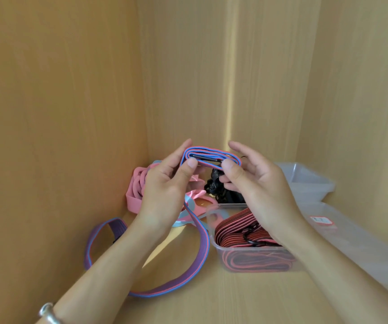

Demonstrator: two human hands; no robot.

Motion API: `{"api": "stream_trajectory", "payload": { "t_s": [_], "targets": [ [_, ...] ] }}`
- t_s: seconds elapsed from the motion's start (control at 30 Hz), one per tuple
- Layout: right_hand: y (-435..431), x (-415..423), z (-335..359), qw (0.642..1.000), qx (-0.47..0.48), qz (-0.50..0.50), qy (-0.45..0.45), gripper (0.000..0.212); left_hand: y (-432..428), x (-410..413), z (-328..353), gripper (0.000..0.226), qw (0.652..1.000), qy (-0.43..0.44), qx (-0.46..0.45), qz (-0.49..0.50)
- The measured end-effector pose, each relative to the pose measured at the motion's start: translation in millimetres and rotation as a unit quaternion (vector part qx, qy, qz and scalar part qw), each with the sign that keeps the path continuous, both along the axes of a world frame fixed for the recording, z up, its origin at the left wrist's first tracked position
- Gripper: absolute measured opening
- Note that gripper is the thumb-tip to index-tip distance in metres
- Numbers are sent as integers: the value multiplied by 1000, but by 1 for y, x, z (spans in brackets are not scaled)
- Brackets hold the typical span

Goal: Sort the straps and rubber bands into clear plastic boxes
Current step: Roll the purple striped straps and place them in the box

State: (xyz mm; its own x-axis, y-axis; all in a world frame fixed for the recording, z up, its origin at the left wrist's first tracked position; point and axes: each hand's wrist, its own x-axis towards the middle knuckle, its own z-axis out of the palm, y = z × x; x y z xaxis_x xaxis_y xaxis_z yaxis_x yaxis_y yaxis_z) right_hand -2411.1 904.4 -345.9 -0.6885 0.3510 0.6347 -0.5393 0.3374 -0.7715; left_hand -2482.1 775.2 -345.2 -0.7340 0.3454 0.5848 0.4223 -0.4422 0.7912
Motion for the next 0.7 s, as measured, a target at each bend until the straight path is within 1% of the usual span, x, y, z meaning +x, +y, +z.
{"api": "stream_trajectory", "payload": {
  "t_s": [0.07,0.1,0.23,0.33,0.4,0.47,0.53,0.63,0.7],
  "targets": [
    [-1,-1,-3,998,59,-10,-10,25,-1,0,1,31,1000,-19,12,-4],
    [-1,-1,-4,997,73,-13,-18,27,-2,0,1,28,999,-27,20,-4],
    [-1,0,-5,995,88,-3,-42,32,-2,-3,0,14,997,-56,52,-6],
    [-3,0,-7,990,120,4,-75,32,-2,-3,-1,6,996,-67,56,-20],
    [-5,0,-8,989,129,-6,-77,28,-1,-3,-2,6,996,-62,59,-21],
    [-6,-1,-9,991,112,-10,-68,22,1,-1,-2,8,996,-53,67,-17],
    [-6,-1,-8,994,90,-13,-53,24,4,1,-3,10,997,-44,65,-22],
    [-6,-1,-5,999,16,-2,-49,18,6,1,-6,24,998,-29,53,-34],
    [-7,-2,-3,998,-22,7,-51,19,7,1,-7,32,998,-13,35,-40]
  ]
}}
